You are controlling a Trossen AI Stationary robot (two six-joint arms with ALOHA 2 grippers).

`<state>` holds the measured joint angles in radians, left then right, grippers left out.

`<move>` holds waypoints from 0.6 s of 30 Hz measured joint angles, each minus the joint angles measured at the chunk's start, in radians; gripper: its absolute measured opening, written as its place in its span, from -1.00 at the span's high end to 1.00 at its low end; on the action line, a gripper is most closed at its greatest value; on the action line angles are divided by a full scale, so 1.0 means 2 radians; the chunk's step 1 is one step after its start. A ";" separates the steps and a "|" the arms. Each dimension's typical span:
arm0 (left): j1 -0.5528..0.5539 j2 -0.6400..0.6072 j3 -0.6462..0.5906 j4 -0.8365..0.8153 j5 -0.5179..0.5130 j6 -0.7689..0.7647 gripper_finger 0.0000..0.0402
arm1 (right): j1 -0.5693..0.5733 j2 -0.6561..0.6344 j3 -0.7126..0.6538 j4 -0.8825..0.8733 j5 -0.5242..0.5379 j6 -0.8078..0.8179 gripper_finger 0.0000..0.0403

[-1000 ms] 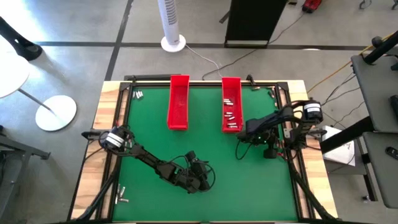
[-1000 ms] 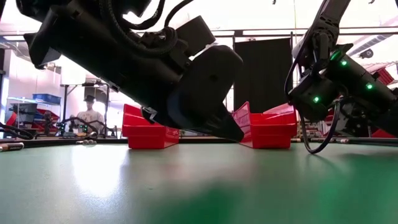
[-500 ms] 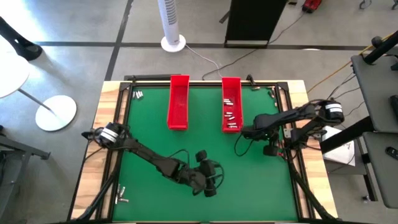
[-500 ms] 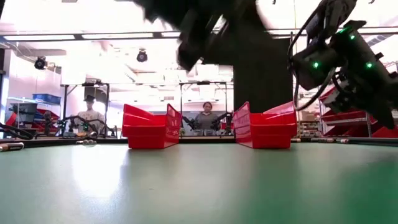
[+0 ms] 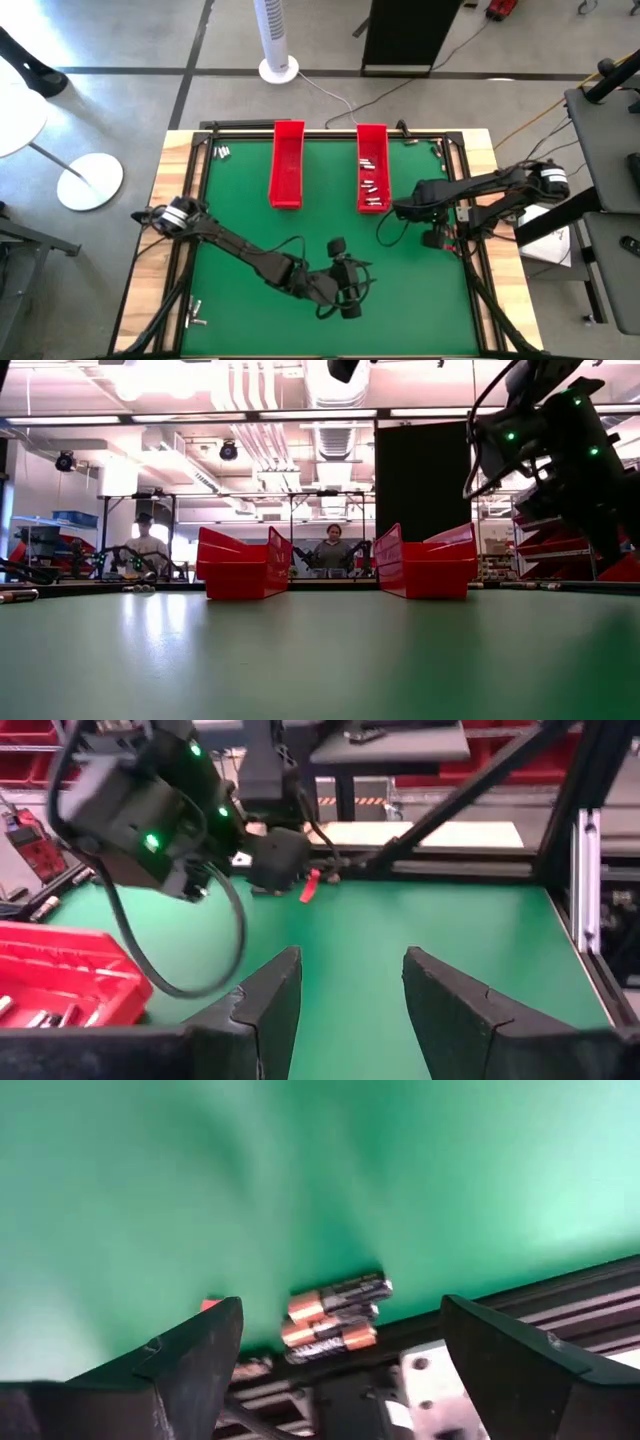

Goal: Sort batteries
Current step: Put the brown battery into the left red bin

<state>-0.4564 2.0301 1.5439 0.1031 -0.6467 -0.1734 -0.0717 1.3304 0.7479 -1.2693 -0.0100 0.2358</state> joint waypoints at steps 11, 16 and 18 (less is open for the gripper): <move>-0.040 0.005 -0.011 -0.004 -0.024 -0.031 0.21 | 0.021 -0.035 -0.020 0.045 -0.024 0.225 -0.60; -0.061 0.006 -0.011 0.000 -0.075 -0.021 0.21 | 0.021 -0.035 -0.045 0.068 -0.011 0.293 -0.54; -0.066 0.006 -0.011 0.001 -0.093 -0.010 0.21 | 0.023 -0.035 -0.051 0.072 0.007 0.318 -0.51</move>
<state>-0.5875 2.0415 1.5223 0.1054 -0.8325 -0.1940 -0.0257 1.2599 0.6464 -1.1261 0.0035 0.8719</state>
